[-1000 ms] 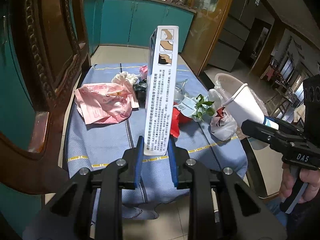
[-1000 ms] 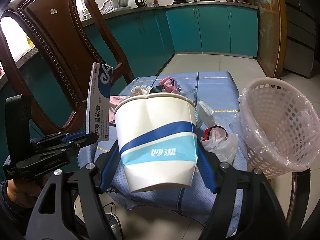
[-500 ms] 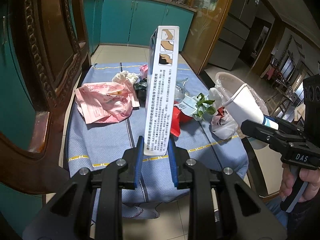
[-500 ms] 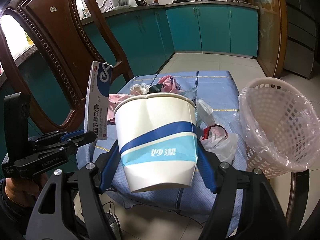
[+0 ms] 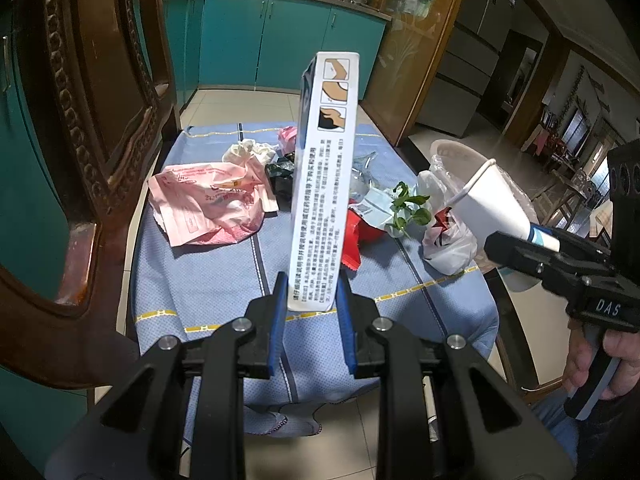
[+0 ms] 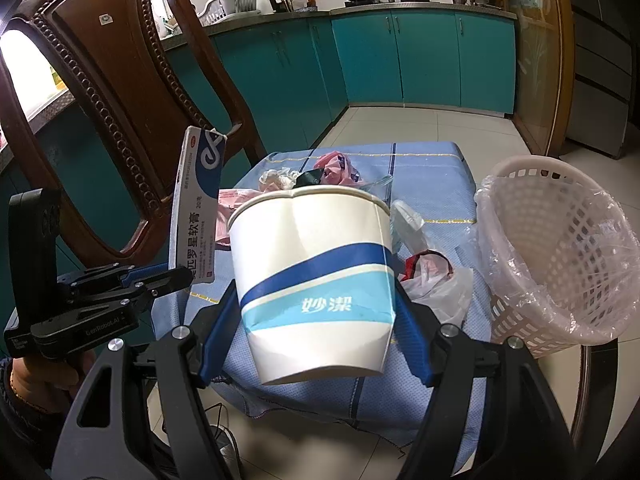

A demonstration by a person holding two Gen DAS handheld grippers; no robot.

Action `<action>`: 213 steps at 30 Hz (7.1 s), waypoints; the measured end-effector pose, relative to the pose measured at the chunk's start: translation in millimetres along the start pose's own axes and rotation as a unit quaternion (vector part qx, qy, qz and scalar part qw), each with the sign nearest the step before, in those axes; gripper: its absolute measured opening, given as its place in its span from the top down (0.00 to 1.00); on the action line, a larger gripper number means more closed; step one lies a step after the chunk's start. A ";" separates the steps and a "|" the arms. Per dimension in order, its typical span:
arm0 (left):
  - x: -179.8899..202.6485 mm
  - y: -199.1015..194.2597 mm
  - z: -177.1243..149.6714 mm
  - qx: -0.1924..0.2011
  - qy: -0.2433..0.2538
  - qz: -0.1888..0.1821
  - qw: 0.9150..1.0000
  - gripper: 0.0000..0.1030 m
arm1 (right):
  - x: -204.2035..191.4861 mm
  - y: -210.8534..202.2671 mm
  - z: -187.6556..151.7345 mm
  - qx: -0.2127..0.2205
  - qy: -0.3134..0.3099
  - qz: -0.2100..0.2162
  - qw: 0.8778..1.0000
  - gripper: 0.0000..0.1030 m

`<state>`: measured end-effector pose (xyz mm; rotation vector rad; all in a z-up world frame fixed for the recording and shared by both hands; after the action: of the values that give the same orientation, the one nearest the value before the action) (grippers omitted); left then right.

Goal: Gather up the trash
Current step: 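Drop the paper cup into the wastebasket with the right tool while the left tool drops the box, then bring both tools back over the table, then grasp the white plastic bag with the right tool while the left tool grasps the green sprig, then lift the white plastic bag and green sprig above the table, then drop the white bag into the wastebasket with the right tool while the left tool drops the sprig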

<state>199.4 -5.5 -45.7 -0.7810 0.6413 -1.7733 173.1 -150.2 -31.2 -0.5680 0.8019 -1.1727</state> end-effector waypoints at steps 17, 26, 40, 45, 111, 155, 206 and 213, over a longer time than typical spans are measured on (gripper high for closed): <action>6.7 7.2 -4.6 -0.008 0.016 0.000 1.000 0.76 | 198.8 -66.4 45.3 0.132 0.191 -0.125 0.965 0.18; 66.0 14.3 9.6 -0.015 0.067 -0.044 0.997 0.76 | 199.8 -141.5 55.6 0.267 0.211 -0.155 0.927 0.10; 241.3 74.0 105.5 0.019 0.123 -0.078 0.989 0.15 | 249.5 -178.7 38.1 0.313 0.299 -0.168 0.886 0.10; 156.8 24.4 80.7 0.047 0.089 -0.035 0.994 0.11 | 213.1 -160.3 50.9 0.284 0.254 -0.140 0.914 0.10; -0.9 -20.0 -20.5 0.005 -0.010 0.037 0.999 0.09 | 78.1 22.3 -33.5 -0.045 0.084 -0.107 0.990 0.23; 89.1 29.5 52.7 0.020 0.071 -0.052 0.996 0.96 | 93.0 -20.4 11.7 0.035 0.135 -0.052 0.989 0.85; 6.2 -25.3 3.8 0.023 -0.002 -0.016 1.000 0.96 | 7.4 1.9 -6.5 0.004 0.037 -0.025 0.999 0.85; 4.3 -24.3 3.2 0.024 -0.003 -0.015 1.000 0.96 | 29.9 -18.2 13.6 0.047 0.048 -0.043 0.997 0.85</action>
<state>186.2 -2.3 -24.8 -0.7673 0.5843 -1.8058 178.6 -184.4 -16.7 -0.4745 0.8054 -1.3181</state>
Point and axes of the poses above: each gripper's, at about its wrist camera, not at the fingertips, and y roughly the way its jaws point, x to its right, z to its top, the point moved 10 cm from there along y, roughly the way its jaws point, and after that the axes turned 1 degree about -x, right-handed, at the moved point
